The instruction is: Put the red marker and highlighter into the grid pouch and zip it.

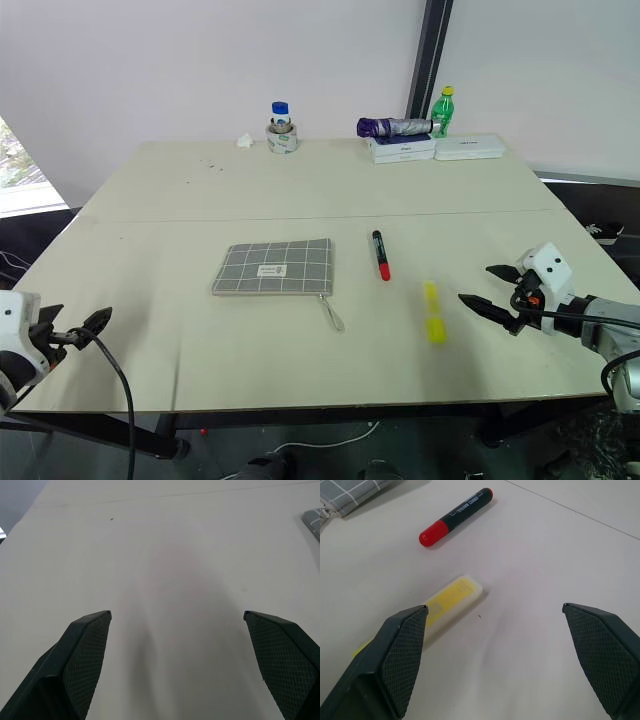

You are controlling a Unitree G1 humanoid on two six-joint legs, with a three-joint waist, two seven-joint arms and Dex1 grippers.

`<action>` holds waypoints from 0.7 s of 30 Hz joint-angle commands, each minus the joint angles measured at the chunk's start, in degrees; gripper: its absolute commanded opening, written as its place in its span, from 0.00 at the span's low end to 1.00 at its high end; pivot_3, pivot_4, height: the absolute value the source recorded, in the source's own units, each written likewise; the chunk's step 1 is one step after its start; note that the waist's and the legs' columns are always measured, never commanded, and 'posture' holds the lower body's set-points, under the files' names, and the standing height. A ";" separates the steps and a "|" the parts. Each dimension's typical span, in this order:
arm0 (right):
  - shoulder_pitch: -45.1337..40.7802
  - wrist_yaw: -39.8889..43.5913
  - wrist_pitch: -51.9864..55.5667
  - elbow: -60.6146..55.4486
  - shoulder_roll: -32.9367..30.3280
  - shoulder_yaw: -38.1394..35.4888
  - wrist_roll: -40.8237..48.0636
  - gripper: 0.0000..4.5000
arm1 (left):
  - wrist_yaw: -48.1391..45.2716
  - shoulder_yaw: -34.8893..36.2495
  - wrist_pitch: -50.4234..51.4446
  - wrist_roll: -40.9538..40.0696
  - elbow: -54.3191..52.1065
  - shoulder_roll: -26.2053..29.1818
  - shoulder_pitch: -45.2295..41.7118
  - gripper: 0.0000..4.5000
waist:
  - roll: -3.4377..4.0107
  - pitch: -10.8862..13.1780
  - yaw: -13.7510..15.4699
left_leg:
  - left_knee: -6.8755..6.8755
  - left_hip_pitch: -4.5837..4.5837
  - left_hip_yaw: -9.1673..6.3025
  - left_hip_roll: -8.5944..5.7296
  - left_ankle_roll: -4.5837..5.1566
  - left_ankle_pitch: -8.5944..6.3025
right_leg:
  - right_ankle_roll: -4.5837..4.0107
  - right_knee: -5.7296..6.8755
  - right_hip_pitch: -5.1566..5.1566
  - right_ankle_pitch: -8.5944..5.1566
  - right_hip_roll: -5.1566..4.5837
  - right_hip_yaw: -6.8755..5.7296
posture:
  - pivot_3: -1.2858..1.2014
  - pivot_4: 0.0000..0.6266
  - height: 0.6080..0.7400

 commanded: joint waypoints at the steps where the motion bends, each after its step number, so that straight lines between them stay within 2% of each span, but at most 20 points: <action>1: -1.14 -0.06 -0.97 -0.11 -0.74 -0.64 0.06 1.00 | 0.14 0.81 -1.55 -0.16 -1.10 0.49 -0.97 0.99 | 0.00 0.00 0.00 | 0.00 0.00 0.00 0.00 0.00 0.00 | 0.00 0.00 0.00 0.00 0.00 0.00 | 0.52 0.24 1.00; 8: -4.61 -1.32 -1.07 0.69 0.22 1.62 -0.76 1.00 | 0.51 -0.23 -3.45 1.20 -0.45 0.15 -2.32 0.99 | 0.00 0.00 -0.10 | 0.00 0.00 0.01 0.00 0.00 0.00 | 0.00 0.00 -0.01 0.00 0.00 0.00 | 0.52 0.24 1.00; 17: -10.23 -6.05 3.49 -8.93 4.87 6.44 0.19 1.00 | -1.17 -7.19 -10.59 6.80 3.16 1.45 -5.12 0.99 | 0.00 0.00 0.05 | -0.01 -0.01 0.00 -0.01 0.00 0.00 | 0.01 0.00 -0.01 0.01 0.00 0.01 | 0.52 0.24 1.00; 20: -12.67 -10.71 4.03 -10.82 8.08 9.39 -2.50 0.81 | -1.74 -10.81 -14.96 10.97 6.08 2.80 -7.41 1.00 | -0.01 0.00 0.01 | 0.00 -0.01 -0.02 -0.02 0.00 0.00 | 0.01 0.00 -0.01 0.01 0.01 -0.01 | 0.52 0.24 1.00; 21: -13.53 -12.32 4.29 -10.80 8.85 10.46 -3.73 0.69 | -1.82 -11.72 -16.26 11.86 7.23 2.99 -8.40 1.00 | -0.01 0.00 0.02 | -0.01 -0.01 -0.02 -0.02 0.00 0.00 | 0.01 0.00 -0.01 0.01 0.01 -0.01 | 0.52 0.24 1.00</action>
